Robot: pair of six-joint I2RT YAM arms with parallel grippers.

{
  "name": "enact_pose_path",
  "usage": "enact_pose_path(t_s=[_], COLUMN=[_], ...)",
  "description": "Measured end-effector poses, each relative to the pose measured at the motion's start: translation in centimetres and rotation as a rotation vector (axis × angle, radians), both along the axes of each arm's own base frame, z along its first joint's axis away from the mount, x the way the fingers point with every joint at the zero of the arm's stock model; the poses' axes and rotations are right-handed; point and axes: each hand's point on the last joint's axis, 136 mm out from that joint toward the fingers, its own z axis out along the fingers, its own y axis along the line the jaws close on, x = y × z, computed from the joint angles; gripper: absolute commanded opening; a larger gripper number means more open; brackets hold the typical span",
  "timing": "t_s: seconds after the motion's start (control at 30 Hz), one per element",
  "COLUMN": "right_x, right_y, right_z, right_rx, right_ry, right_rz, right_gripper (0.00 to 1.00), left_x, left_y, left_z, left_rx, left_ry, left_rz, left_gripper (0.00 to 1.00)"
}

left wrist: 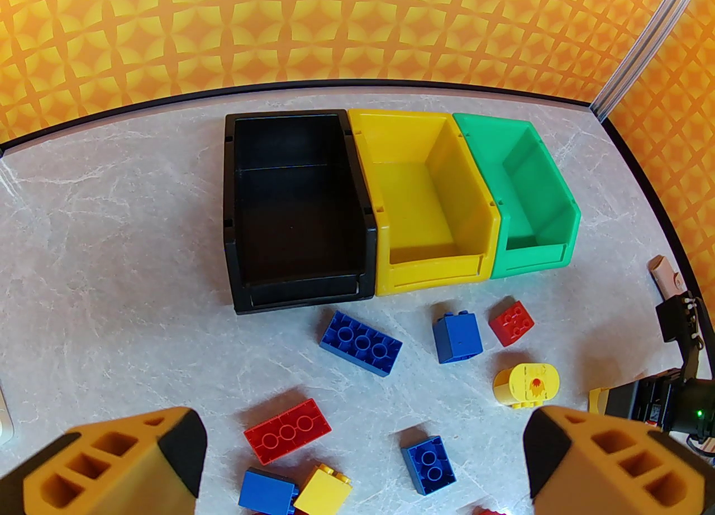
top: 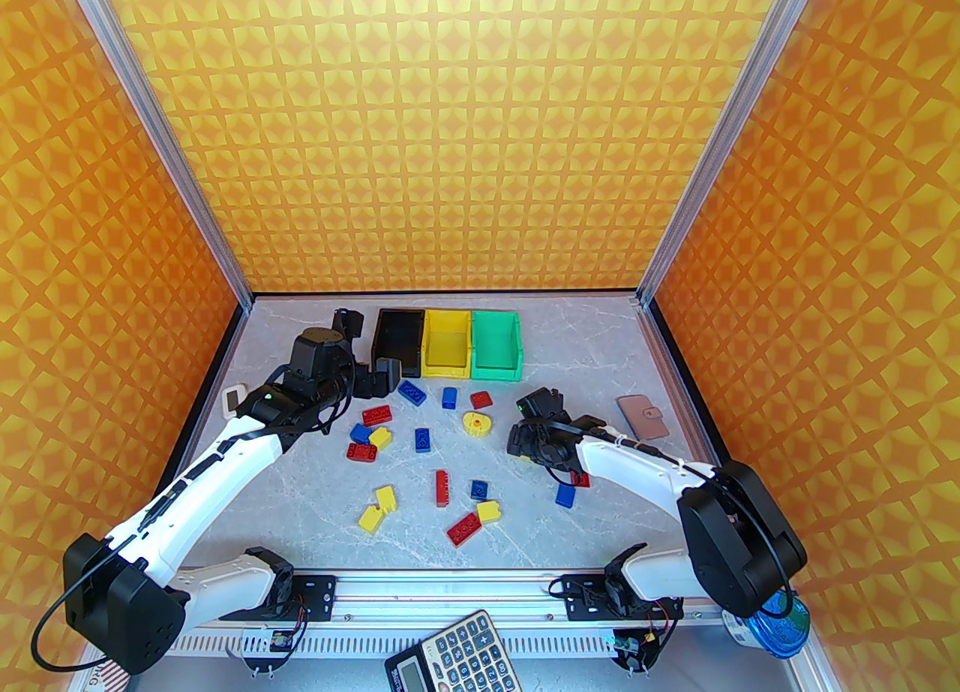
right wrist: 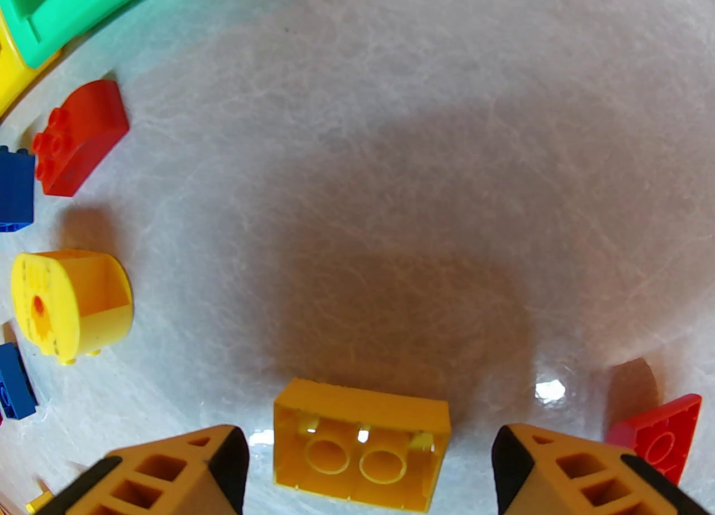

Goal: Sort the legos into containers by color

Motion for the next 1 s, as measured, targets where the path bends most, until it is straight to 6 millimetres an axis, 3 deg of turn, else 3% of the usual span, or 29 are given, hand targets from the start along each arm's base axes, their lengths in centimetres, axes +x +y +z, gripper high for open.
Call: enact_pose_path(t_s=[0.3,0.5,0.73,1.0], right_x=[-0.3,0.8,5.1,13.3], right_y=[0.5,1.1,3.6,10.4], right_z=[-1.4,-0.3,4.9,13.2], right_rx=[-0.003,-0.002,0.022,0.099], right_ry=[0.043,0.02,-0.096,-0.309], right_rz=[0.017,0.045,0.122,0.256], right_gripper=[0.52,0.42,0.38,0.38], left_x=[0.0,-0.1,-0.4,-1.2], left_y=[-0.5,-0.7,-0.5,0.4], left_z=[-0.6,-0.3,-0.8,-1.5], left_rx=[0.019,0.018,0.026,0.031], left_ry=[0.013,0.012,0.036,0.087], left_rz=[-0.02,-0.026,-0.021,0.03], left_gripper=[0.99,0.99,0.99,0.99])
